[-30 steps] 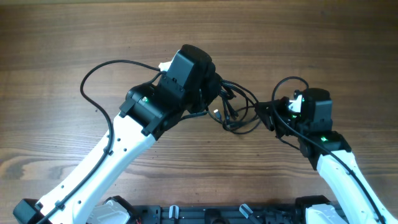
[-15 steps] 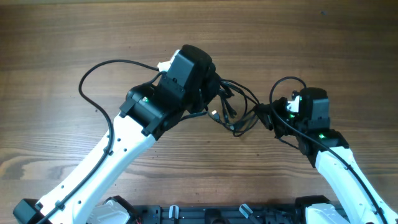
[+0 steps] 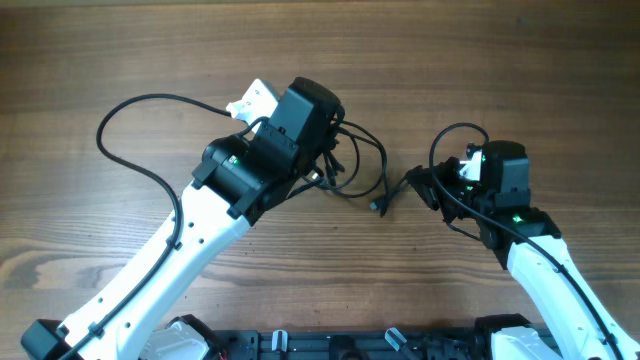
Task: Untangle cables
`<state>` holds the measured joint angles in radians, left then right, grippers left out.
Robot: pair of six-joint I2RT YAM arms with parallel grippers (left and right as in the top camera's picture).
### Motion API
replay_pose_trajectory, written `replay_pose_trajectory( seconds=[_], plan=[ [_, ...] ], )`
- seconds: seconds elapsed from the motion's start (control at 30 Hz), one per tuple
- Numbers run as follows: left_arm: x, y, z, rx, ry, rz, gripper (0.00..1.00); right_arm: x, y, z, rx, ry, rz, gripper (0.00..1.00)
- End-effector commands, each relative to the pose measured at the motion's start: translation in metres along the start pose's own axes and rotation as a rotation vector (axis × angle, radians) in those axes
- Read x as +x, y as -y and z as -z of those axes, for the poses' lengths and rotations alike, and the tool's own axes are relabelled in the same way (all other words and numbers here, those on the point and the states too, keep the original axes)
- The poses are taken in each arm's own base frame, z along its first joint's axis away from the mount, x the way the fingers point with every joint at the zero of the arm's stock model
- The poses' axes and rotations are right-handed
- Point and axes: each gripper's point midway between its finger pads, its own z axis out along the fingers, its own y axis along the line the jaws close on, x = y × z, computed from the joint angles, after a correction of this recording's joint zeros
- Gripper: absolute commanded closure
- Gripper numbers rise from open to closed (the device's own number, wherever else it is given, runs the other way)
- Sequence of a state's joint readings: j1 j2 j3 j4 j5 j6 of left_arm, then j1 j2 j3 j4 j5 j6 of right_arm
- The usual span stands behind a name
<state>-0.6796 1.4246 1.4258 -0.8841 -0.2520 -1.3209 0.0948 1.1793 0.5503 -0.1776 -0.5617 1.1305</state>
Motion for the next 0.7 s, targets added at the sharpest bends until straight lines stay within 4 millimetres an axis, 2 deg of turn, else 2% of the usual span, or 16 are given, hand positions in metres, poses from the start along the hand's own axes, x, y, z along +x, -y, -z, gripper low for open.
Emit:
replay_pose_trajectory(
  seconds=[0.0, 0.27, 0.37, 0.5, 0.6, 0.63, 0.67],
  plan=[
    [-0.025, -0.008, 0.011, -0.019, 0.094, 0.009, 0.96, 0.001, 0.0, -0.001, -0.001, -0.013, 0.026, 0.96],
    [-0.053, -0.034, 0.008, -0.109, 0.134, 0.062, 0.96, 0.002, 0.004, 0.0, 0.012, -0.02, 0.094, 0.95],
    [-0.062, -0.042, 0.008, -0.134, 0.146, 0.08, 0.96, 0.003, 0.006, 0.0, 0.021, -0.021, 0.108, 0.91],
    [-0.07, -0.049, 0.008, -0.157, 0.158, 0.098, 0.96, 0.003, 0.02, 0.0, 0.081, -0.016, 0.114, 0.9],
    [-0.075, -0.052, 0.008, -0.165, 0.166, 0.11, 0.96, 0.003, 0.029, 0.001, 0.123, -0.01, 0.102, 0.82],
    [-0.076, -0.052, 0.008, -0.166, 0.167, 0.111, 0.96, 0.003, 0.029, 0.001, 0.122, -0.012, 0.121, 0.72],
    [-0.076, -0.052, 0.008, -0.165, 0.167, 0.111, 0.95, 0.003, 0.029, 0.001, 0.122, -0.013, 0.135, 0.57]
  ],
)
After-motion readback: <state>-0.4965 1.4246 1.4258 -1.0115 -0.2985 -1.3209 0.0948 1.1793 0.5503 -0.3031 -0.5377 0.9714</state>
